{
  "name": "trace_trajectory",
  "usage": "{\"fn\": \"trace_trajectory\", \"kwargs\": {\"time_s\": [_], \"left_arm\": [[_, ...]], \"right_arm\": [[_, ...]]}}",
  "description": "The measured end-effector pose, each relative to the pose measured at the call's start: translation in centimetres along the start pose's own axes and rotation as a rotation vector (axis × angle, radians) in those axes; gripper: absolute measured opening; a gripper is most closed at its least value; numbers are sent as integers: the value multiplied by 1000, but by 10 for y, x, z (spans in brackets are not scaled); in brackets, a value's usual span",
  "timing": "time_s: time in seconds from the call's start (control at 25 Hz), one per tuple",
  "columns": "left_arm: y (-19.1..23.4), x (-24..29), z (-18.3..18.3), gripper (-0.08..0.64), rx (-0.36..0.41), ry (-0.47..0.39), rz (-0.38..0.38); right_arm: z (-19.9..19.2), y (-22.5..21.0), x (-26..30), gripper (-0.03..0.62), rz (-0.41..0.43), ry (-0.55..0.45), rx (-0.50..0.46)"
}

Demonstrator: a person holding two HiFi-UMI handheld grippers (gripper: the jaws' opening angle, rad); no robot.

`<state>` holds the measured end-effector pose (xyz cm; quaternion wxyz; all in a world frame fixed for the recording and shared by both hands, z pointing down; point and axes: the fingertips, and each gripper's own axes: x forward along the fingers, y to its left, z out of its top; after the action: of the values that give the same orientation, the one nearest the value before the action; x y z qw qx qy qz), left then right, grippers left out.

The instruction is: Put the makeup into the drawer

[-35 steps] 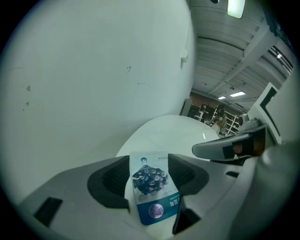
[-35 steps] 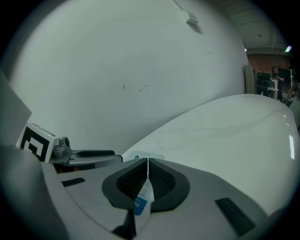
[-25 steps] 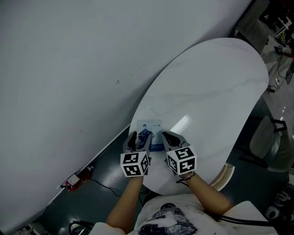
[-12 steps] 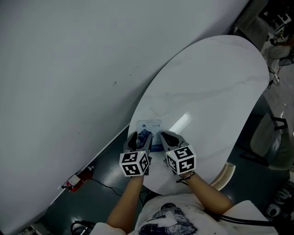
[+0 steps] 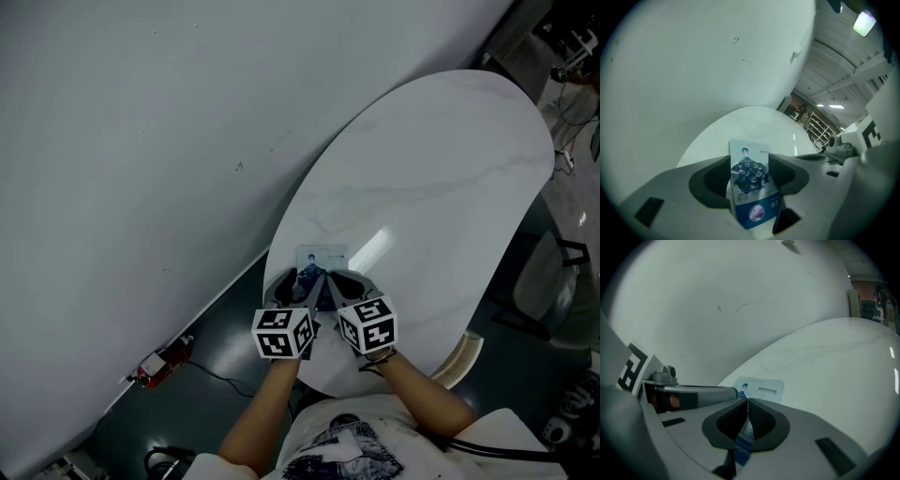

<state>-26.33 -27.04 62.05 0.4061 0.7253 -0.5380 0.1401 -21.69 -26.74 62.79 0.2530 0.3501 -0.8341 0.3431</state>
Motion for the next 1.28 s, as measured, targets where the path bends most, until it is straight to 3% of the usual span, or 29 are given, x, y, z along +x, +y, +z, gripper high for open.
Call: {"fn": "trace_trajectory", "kwargs": {"time_s": [0.64, 0.84, 1.0, 1.28], "left_arm": [[-6, 2, -7, 270, -178, 60, -92], [-3, -2, -7, 259, -264, 49, -89], [-3, -4, -9, 259, -280, 62, -62], [-1, -6, -13, 261, -376, 98, -99]], "right_arm": [[0, -6, 1, 23, -13, -1, -7], [0, -7, 0, 23, -19, 3, -16], [1, -7, -2, 23, -20, 3, -21], [1, -11, -1, 23, -26, 2, -29]]}}
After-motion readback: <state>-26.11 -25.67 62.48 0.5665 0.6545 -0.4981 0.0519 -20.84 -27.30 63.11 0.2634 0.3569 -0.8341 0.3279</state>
